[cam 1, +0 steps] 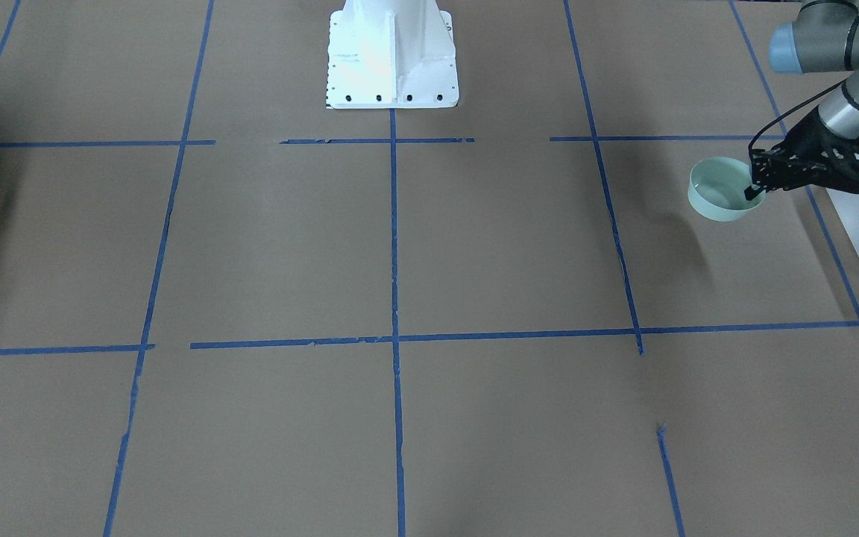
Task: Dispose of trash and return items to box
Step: 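Lift the pale green bowl with the left gripper into the clear bin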
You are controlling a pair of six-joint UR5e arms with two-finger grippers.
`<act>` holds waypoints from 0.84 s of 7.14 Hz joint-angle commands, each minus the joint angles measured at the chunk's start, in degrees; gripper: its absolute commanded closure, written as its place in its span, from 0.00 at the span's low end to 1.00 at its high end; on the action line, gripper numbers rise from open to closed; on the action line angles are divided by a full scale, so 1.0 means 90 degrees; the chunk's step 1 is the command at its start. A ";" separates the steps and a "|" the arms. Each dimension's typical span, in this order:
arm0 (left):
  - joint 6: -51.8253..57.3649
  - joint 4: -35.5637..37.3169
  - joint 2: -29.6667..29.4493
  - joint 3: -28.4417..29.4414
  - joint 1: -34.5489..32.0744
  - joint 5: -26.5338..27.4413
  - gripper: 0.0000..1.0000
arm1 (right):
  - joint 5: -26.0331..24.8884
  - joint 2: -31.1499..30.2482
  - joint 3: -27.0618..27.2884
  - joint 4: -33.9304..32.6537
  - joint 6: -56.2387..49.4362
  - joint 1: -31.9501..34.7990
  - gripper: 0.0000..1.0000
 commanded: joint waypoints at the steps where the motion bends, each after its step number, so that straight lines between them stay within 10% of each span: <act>1: 0.2167 0.0020 0.0234 0.0545 -0.1432 0.0019 1.00 | 0.0000 -0.0010 0.0000 0.0000 0.0000 0.0000 0.00; 6: 0.5699 0.0702 -0.0944 0.3289 -0.3353 0.0779 1.00 | -0.0009 0.0000 -0.0039 0.0000 0.0000 0.0000 0.00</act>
